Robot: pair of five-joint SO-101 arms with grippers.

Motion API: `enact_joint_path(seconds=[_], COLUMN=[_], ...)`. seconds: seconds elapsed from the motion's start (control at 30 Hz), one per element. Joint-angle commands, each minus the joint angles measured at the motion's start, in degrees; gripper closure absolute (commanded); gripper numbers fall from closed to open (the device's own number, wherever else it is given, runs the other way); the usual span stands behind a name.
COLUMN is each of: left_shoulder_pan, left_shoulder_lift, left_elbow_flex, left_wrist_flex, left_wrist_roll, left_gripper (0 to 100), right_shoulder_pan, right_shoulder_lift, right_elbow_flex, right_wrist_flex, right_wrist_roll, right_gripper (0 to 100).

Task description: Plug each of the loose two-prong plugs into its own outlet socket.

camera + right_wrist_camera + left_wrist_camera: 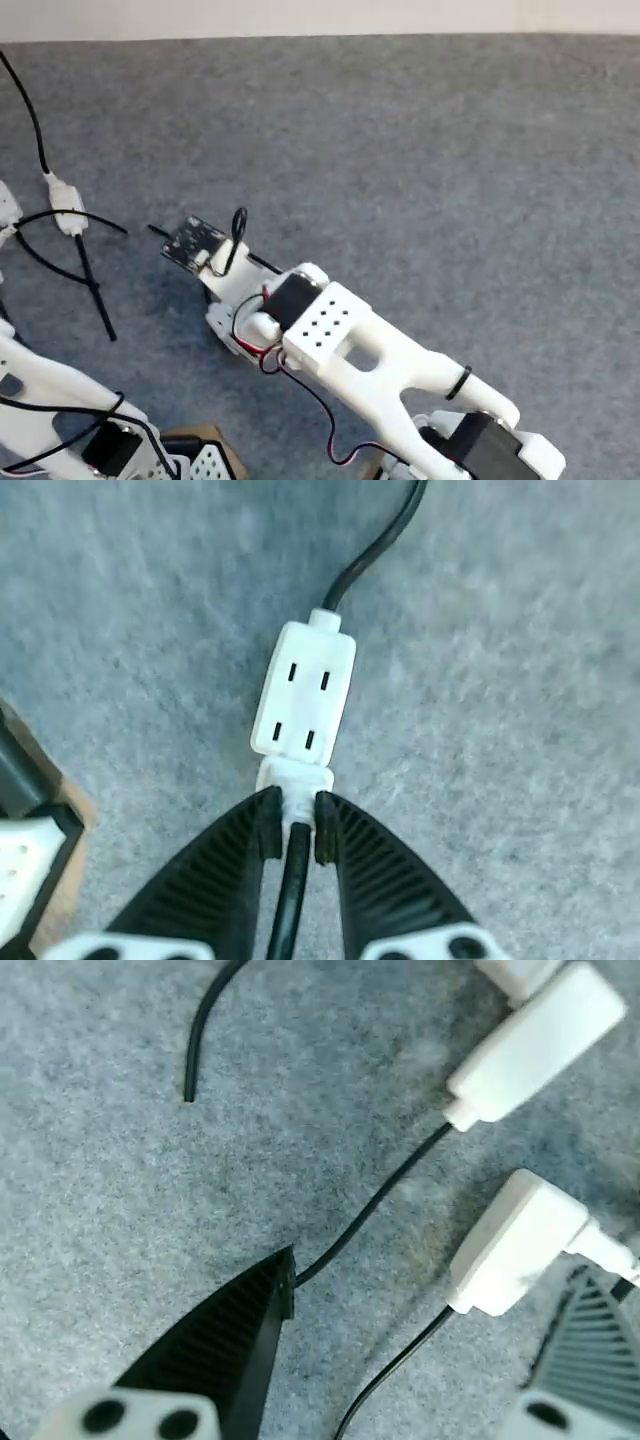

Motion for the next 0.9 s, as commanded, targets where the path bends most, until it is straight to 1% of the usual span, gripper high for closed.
enact_joint_path(seconds=[0.0, 0.1, 0.2, 0.3, 0.4, 0.57, 0.7, 0.87], left_shoulder_pan=[-0.57, -0.22, 0.04, -0.04, -0.22, -0.13, -0.22, -0.22], left_shoulder_lift=[-0.75, -0.75, -0.75, -0.75, -0.84, -0.84, -0.84, -0.84], left_elbow_flex=[-2.42, -2.42, -2.42, -2.42, -2.42, -2.42, -2.42, -2.42], left_wrist_flex=[0.18, 0.18, 0.26, 0.35, 0.35, 0.44, 0.26, 0.18], left_wrist_roll=[-1.14, -1.14, -1.14, -1.14, -1.23, -1.23, -1.23, -1.23], left_gripper=[60, 60, 60, 60, 60, 60, 60, 60], right_shoulder_pan=[-0.13, -0.04, -0.04, -0.04, -0.04, 0.04, 1.27, 1.54], right_shoulder_lift=[-0.40, -0.22, -0.13, -0.04, -0.04, 1.98, 6.46, 7.25], right_elbow_flex=[-6.29, -10.68, -13.05, -12.35, -12.09, -6.02, -6.11, -7.25], right_wrist_flex=[3.38, 7.87, 7.87, 7.87, 6.73, 1.27, 1.10, 1.36], right_wrist_roll=[-0.35, -0.35, -0.18, -0.18, -0.09, -0.09, -0.09, -0.09], right_gripper=[99.4, 99.4, 99.4, 99.4, 99.4, 99.4, 99.4, 99.4])
